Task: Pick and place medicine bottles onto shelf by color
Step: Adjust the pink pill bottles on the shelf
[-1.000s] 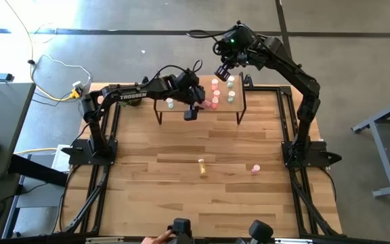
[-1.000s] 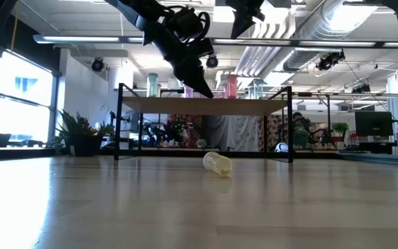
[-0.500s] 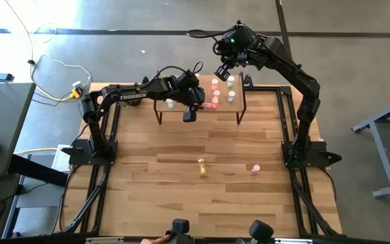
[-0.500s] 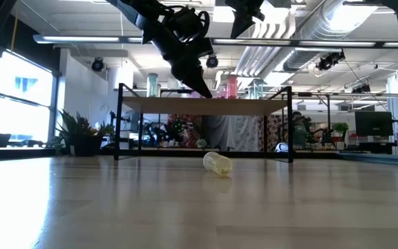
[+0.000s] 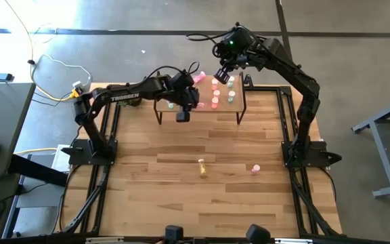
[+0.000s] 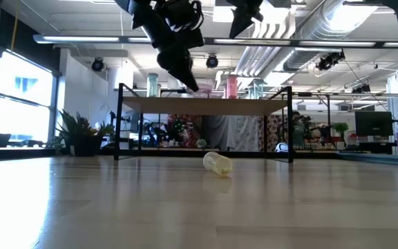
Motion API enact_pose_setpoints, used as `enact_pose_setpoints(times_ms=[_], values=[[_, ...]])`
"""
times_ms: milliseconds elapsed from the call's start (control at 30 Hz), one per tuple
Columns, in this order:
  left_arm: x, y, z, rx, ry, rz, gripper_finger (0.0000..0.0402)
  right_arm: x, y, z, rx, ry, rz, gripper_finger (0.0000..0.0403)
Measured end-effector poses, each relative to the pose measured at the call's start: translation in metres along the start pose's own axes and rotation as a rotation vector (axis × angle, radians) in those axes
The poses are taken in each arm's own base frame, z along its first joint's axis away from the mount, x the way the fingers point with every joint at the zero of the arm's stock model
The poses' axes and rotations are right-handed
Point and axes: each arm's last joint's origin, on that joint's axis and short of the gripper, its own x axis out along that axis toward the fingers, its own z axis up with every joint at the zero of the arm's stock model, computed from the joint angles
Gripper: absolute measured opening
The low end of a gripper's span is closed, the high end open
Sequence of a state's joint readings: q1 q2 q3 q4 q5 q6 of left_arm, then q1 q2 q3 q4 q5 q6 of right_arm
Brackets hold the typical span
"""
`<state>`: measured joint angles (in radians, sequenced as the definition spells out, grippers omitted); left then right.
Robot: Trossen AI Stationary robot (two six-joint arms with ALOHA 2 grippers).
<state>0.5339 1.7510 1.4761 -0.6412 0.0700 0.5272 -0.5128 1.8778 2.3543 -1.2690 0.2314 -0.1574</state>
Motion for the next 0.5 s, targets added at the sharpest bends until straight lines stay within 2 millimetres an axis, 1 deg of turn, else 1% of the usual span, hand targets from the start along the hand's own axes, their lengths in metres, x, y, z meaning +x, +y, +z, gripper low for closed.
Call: enact_pose_setpoints(times_ms=[167, 333, 433, 500], values=[[-0.010, -0.010, 0.004, -0.002, 0.001, -0.017, 0.0099, 0.000, 0.002, 0.000, -0.002, -0.002, 0.004, 0.0000], [-0.023, -0.015, 0.009, 0.012, -0.006, 0.021, 0.0099, -0.001, 0.003, 0.001, -0.003, -0.003, 0.006, 0.0001], [-0.035, -0.016, 0.010, 0.015, -0.008, 0.063, 0.0099, -0.001, 0.004, 0.001, -0.003, -0.005, 0.011, 0.0009], [-0.045, -0.016, 0.010, 0.009, -0.020, 0.083, 0.0098, -0.001, 0.004, 0.002, -0.001, -0.016, 0.026, 0.0022]])
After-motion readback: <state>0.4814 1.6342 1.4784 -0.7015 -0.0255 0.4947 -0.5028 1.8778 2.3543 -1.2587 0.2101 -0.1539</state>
